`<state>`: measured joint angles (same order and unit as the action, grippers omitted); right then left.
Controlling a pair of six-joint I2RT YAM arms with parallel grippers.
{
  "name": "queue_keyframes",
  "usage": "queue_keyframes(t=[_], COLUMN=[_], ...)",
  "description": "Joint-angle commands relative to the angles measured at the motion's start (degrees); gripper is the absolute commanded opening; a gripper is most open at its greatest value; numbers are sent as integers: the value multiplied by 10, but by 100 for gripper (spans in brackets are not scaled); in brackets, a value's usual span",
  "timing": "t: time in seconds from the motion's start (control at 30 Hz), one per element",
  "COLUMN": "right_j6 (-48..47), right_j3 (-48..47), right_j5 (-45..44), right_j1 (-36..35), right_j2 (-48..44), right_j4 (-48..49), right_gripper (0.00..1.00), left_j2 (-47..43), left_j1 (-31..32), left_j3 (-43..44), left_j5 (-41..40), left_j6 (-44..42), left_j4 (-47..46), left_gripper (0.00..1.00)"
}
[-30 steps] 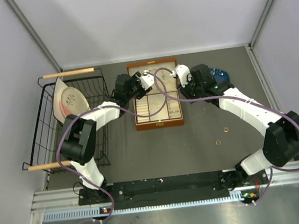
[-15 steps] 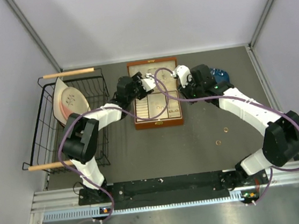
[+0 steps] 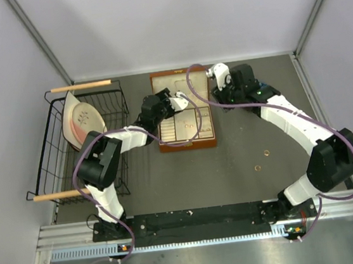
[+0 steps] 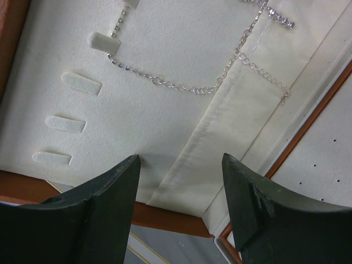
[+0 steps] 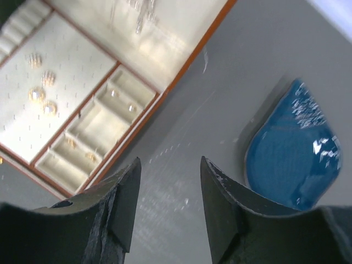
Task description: Organize the mixed jewelry
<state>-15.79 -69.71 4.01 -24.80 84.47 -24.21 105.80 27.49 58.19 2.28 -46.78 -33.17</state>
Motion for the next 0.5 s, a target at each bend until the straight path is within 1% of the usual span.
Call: queue_keyframes(t=[0.0,0.1,0.2,0.33,0.43,0.47], right_j6=[0,3,8,12,14,14], right_j3=[-87,-117,-135,-147,-148,-148], right_j5=[-1,6,13,19,21,21], right_j1=[7,7,6,7,8,8], right_j2=[24,47,68,84,89,89], right_j4=[15,14,14,15,14,14], right_gripper=[50,50,50,50,50,50], left_j2=[10,14,17,22,27,27], left_j1=[0,1,3,2,2,2], left_j3=[-5,-4,-4,-4,-6,-6], left_j5=[-36,-39,-38,-37,-33,-32], left_j6=[-16,-22,-27,-30,-31,-32], left_j4=[-44,-47,-48,-44,-40,-39], left_gripper=[66,65,60,49,45,42])
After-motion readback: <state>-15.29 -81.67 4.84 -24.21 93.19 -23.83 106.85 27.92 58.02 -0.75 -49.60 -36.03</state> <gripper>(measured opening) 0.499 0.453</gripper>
